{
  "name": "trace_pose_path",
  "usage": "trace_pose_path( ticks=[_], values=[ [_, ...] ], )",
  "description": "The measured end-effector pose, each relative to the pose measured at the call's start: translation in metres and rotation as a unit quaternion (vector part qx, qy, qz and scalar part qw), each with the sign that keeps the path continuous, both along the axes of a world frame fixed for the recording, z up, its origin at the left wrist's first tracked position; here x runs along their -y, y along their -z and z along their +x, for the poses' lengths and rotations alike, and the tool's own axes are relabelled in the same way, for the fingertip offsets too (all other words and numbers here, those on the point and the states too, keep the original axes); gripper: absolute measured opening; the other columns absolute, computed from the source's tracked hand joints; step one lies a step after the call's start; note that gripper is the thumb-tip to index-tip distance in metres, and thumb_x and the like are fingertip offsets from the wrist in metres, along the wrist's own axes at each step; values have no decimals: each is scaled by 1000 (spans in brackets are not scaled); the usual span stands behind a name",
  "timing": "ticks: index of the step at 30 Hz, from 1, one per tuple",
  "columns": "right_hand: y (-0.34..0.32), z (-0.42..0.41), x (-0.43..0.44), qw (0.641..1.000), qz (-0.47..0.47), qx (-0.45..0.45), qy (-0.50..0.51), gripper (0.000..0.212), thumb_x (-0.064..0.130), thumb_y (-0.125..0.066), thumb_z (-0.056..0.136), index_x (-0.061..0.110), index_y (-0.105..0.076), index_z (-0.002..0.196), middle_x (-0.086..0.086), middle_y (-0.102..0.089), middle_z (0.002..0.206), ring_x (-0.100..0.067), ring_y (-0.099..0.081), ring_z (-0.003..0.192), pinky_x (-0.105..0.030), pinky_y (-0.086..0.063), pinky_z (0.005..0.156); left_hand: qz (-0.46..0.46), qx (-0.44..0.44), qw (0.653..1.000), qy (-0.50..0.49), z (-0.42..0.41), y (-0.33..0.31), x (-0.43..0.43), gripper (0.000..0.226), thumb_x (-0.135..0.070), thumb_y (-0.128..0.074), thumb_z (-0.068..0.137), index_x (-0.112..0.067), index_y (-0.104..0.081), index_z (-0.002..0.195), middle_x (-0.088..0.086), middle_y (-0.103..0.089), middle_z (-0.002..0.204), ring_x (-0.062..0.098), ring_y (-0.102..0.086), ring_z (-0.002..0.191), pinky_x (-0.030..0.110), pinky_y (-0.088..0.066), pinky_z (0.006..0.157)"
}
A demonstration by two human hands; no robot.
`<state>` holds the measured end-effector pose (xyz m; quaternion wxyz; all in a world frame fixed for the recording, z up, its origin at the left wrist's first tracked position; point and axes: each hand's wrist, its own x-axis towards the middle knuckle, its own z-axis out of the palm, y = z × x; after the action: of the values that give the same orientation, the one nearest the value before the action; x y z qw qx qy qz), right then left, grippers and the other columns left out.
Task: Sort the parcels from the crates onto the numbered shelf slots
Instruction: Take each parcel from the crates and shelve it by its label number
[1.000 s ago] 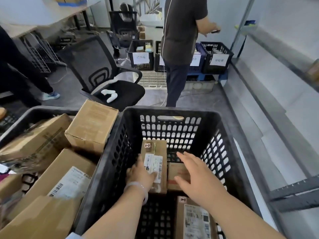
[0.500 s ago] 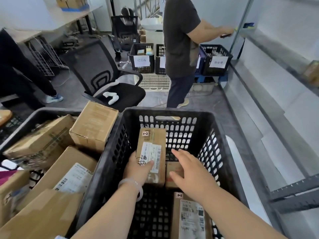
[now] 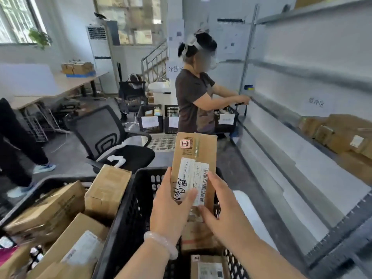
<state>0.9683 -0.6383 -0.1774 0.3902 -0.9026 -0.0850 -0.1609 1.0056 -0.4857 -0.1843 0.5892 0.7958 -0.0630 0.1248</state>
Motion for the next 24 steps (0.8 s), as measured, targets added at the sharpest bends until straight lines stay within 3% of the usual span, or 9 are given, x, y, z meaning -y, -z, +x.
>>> trace_pose_path(
  ticks=[3,4,6,8,11,14,18,21,24],
  values=[
    [-25,-17,29,996,10,53,71,85,29,-69,87,50,-14,148,25,-22,153,5,-22,140,-20,-33,109,34,67,995,68,-3,-26,32,88,-64,-62,81,-66,1,143,-29,-48,138,-7,-48,122,30,-51,95],
    [-33,-25,41,993,13,66,96,85,27,-70,87,52,-15,146,26,-25,151,4,-25,139,-17,-35,107,41,96,989,102,-4,-33,45,90,-62,-61,82,-64,4,144,-28,-43,141,-7,-43,127,25,-47,100],
    [-47,-43,67,986,11,88,143,84,25,-71,86,55,-17,144,31,-28,146,5,-30,136,-20,-41,104,53,142,975,162,-8,-43,74,91,-49,-64,87,-63,5,145,-30,-37,141,-14,-35,129,5,-36,97],
    [-59,-66,95,978,-4,107,182,85,24,-71,85,59,-17,141,40,-25,141,11,-28,133,-18,-43,101,56,163,962,210,-18,-52,106,92,-40,-67,88,-65,2,143,-28,-37,142,-16,-31,129,-6,-28,91],
    [-71,-110,137,964,-6,124,237,86,22,-71,85,61,-17,139,36,-26,143,11,-28,132,-10,-43,95,54,203,938,277,-42,-62,157,94,-32,-72,87,-69,-4,140,-31,-32,140,-21,-24,127,-4,-27,93],
    [-78,-159,179,947,-8,138,290,85,22,-72,84,57,-20,141,27,-26,148,11,-25,134,1,-34,92,39,214,920,326,-77,-72,212,100,-29,-77,82,-74,-6,136,-38,-28,136,-22,-28,123,1,-33,95],
    [-86,-226,242,930,-21,159,331,87,22,-73,83,56,-20,143,30,-24,150,7,-24,138,-11,-33,103,15,225,906,357,-133,-83,289,101,-28,-77,82,-77,-6,133,-25,-37,138,-22,-31,122,-6,-29,87],
    [-93,-276,291,919,-21,160,361,88,25,-73,83,58,-17,143,33,-27,146,10,-31,132,-5,-41,91,-38,216,892,395,-175,-87,347,99,-20,-78,82,-78,-15,131,-26,-40,136,-20,-39,118,-5,-35,83],
    [-100,-330,340,902,-23,166,398,87,29,-71,83,60,-14,142,42,-30,138,11,-38,127,-17,-50,91,-67,215,874,430,-220,-90,405,97,-20,-78,82,-76,-17,132,-25,-42,135,-9,-44,121,5,-43,91]
  ],
)
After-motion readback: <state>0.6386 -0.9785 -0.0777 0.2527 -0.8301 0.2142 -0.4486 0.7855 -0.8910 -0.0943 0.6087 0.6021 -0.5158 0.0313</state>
